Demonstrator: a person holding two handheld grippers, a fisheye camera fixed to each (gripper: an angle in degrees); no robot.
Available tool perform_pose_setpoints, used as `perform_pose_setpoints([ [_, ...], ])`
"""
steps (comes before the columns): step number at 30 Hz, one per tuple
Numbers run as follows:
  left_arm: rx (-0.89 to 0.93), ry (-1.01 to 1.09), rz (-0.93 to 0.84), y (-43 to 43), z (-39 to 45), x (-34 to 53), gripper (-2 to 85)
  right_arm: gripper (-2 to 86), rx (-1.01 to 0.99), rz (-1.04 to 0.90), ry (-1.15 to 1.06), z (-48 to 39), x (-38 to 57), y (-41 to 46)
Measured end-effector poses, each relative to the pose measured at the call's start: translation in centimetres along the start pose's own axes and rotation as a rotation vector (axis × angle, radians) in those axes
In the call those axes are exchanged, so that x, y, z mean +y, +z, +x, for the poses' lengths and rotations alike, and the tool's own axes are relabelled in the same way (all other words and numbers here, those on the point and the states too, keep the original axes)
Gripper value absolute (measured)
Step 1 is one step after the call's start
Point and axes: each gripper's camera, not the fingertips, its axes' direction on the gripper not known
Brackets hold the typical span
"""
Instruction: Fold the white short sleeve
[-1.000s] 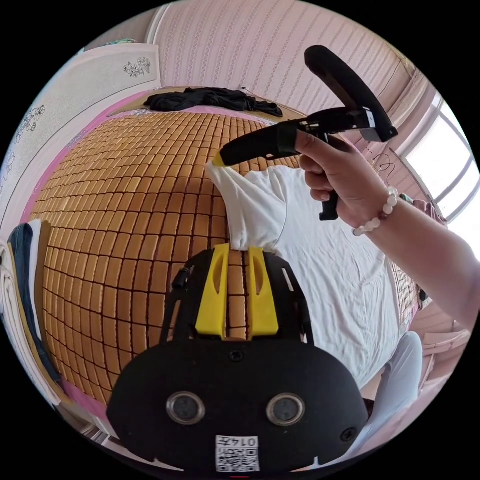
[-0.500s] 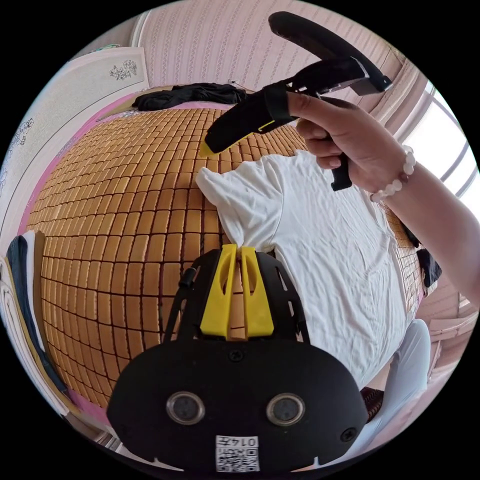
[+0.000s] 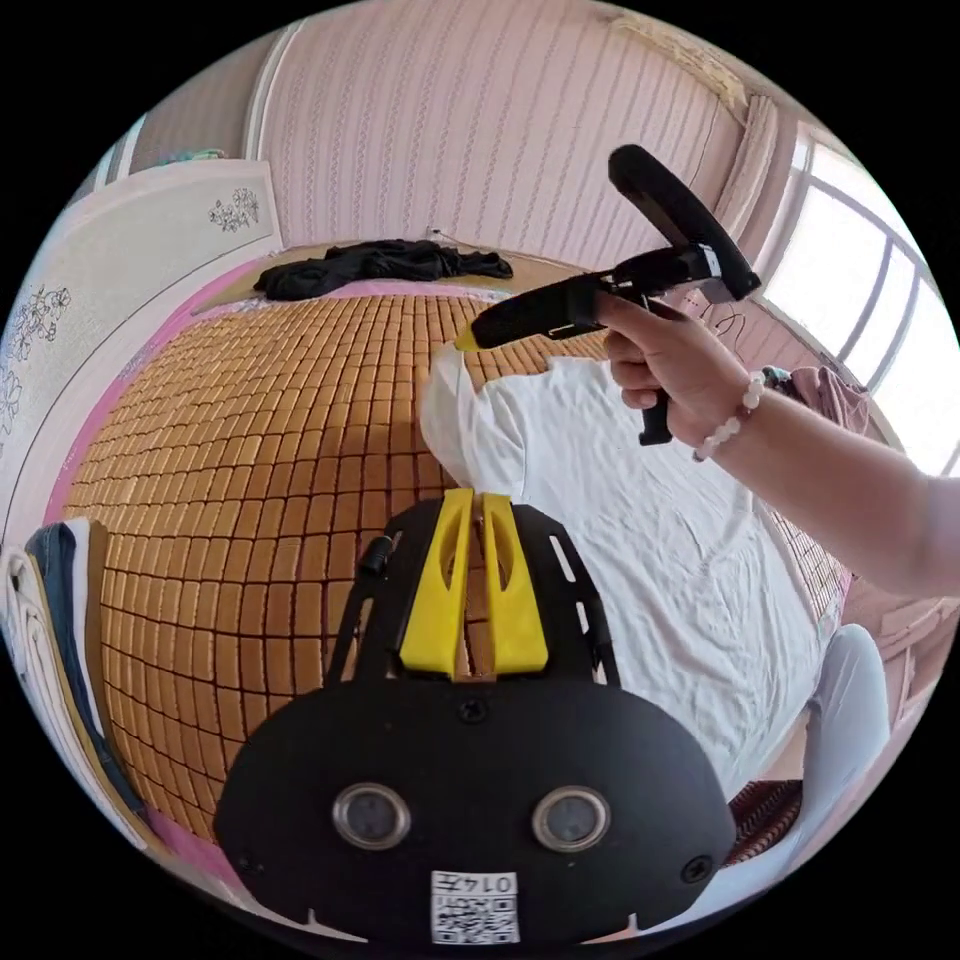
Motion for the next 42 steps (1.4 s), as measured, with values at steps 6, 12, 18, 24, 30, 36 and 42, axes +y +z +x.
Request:
perform_pose_setpoints([
  [6,0.25,0.095,0.031,0.1,3.3,0.7,6.5,3.9,-0.046,0.118,0.178,8.7,12.4,-6.3],
  [12,0.158,0.13,-0.119,2.8,5.6,0.5,6.8,7.3,-0.077,-0.012,0.266,13.1,18.1,-5.3],
  [18,0.131,0.154,-0.188,6.2,7.9,-1.5,6.6,7.3,-0.025,-0.047,0.279,14.7,18.4,-3.6],
  [24,0.188,0.236,-0.146,6.5,10.9,-3.3,5.5,6.4,0.008,0.075,0.277,14.9,24.6,-8.0],
  [30,0.251,0.445,-0.137,10.1,17.2,-7.7,4.1,4.9,0.292,0.142,0.533,19.1,39.0,-16.5],
  [36,0.357,0.443,-0.076,15.9,27.2,-15.8,4.8,5.8,0.304,0.117,0.704,23.5,47.9,-19.7],
  [42,0.404,0.462,-0.212,23.6,38.6,-21.4,7.4,6.8,0.284,0.168,0.704,25.3,50.6,-18.8],
])
